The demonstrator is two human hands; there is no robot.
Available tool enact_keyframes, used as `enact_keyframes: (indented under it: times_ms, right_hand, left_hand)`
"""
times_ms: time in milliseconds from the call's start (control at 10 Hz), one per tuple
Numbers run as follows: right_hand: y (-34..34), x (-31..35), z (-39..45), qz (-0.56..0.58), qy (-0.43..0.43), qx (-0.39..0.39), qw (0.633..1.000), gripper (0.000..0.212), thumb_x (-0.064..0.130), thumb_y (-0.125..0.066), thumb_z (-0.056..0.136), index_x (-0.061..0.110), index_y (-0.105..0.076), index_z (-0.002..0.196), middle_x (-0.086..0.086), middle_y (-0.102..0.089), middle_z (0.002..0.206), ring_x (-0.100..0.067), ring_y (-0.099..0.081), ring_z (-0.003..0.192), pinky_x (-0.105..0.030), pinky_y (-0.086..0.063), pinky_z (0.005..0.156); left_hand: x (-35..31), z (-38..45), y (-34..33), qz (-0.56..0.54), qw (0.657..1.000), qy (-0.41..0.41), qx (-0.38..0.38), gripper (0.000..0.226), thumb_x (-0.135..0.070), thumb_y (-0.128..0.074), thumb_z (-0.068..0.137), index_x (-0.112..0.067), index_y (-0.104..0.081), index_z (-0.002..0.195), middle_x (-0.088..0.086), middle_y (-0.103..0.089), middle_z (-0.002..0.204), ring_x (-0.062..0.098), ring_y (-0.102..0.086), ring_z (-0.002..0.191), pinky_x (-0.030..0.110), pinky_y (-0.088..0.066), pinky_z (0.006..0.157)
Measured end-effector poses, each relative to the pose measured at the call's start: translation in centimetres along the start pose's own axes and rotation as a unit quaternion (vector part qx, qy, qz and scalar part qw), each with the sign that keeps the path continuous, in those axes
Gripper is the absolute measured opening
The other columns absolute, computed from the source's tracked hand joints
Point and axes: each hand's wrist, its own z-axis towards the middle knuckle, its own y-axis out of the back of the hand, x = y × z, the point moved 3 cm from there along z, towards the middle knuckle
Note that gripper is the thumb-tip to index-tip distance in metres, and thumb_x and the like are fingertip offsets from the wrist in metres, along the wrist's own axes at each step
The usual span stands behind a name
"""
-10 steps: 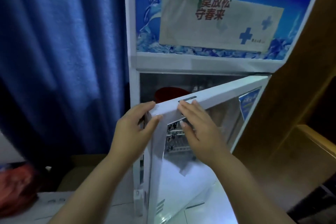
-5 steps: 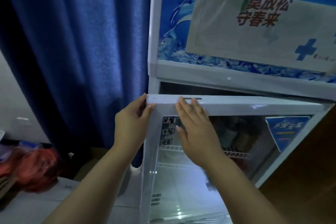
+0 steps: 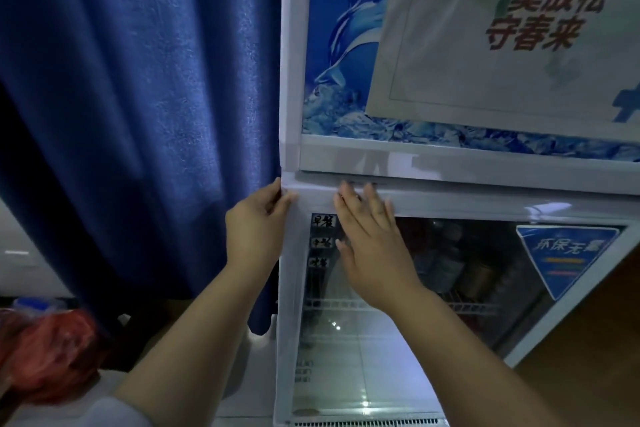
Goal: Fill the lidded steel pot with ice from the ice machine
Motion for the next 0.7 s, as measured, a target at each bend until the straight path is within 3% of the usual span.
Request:
enact_keyframes:
  times_ms: [100, 200, 400, 500, 600, 700]
  right_hand:
    - [-0.5, -0.2, 0.4, 0.003, -0.01, -0.016, 1.0, 0.066, 0.023, -0.044, 0.09, 0.014, -0.02, 0.15, 0.003, -0.005, 0.158, -0.018, 0.009, 0.143, -0.045, 0.004, 0.114]
    - [-0.6, -0.1, 0.6, 0.01, -0.018, -0.025, 0.999, 0.066, 0.023, -0.045, 0.089, 0.014, -0.022, 0.15, 0.003, -0.007, 0.158, -0.015, 0.01, 0.143, -0.046, 0.002, 0.114]
    - [0.1, 0.1, 0.5, 0.024, -0.013, -0.01, 1.0, 0.067, 0.021, -0.048, 0.095, 0.021, -0.012, 0.151, 0.014, 0.01, 0.153, -0.01, 0.021, 0.14, -0.036, 0.016, 0.114]
    - [1.0, 0.2, 0.3, 0.049, -0.001, -0.009, 0.999, 0.061, 0.023, -0.049, 0.097, 0.02, -0.021, 0.151, 0.015, 0.007, 0.153, -0.009, 0.018, 0.14, -0.031, 0.015, 0.113]
    - [2.2, 0.2, -0.5, 0.106, -0.002, -0.014, 0.994, 0.055, 0.023, -0.053, 0.096, 0.017, -0.034, 0.146, 0.009, -0.015, 0.157, -0.011, 0.001, 0.145, -0.024, 0.003, 0.114]
    - [3.6, -0.1, -2.3, 0.163, -0.04, -0.052, 0.984, 0.041, 0.022, -0.056, 0.094, 0.015, -0.053, 0.135, 0.003, -0.045, 0.144, -0.011, -0.032, 0.135, -0.006, -0.012, 0.104]
  left_hand:
    - [0.6, 0.7, -0.3, -0.02, 1.0, 0.005, 0.005, 0.03, -0.03, -0.059, 0.09, -0.024, -0.066, 0.118, -0.009, -0.071, 0.104, -0.009, -0.059, 0.087, 0.001, -0.041, 0.078]
    - [0.8, 0.8, -0.4, -0.043, 0.999, 0.009, 0.006, 0.033, -0.03, -0.061, 0.089, -0.025, -0.064, 0.121, -0.011, -0.069, 0.107, -0.007, -0.059, 0.095, 0.006, -0.044, 0.085]
    - [0.7, 1.0, -0.1, -0.055, 0.998, 0.011, 0.016, 0.028, -0.029, -0.062, 0.088, -0.026, -0.067, 0.115, -0.025, -0.063, 0.088, -0.024, -0.052, 0.078, -0.004, -0.038, 0.071]
    - [0.5, 0.7, 0.1, -0.051, 0.998, 0.014, 0.032, 0.029, -0.027, -0.062, 0.088, -0.027, -0.065, 0.117, -0.019, -0.066, 0.091, -0.016, -0.057, 0.081, 0.0, -0.04, 0.071]
    - [0.1, -0.4, 0.6, -0.037, 0.998, 0.027, 0.035, 0.027, -0.03, -0.062, 0.087, -0.028, -0.066, 0.114, -0.019, -0.066, 0.094, -0.01, -0.059, 0.085, -0.002, -0.038, 0.064]
    - [-0.1, -2.4, 1.4, -0.038, 0.998, 0.042, 0.015, 0.023, -0.03, -0.063, 0.086, -0.026, -0.066, 0.109, -0.021, -0.062, 0.09, -0.011, -0.057, 0.082, -0.005, -0.035, 0.062]
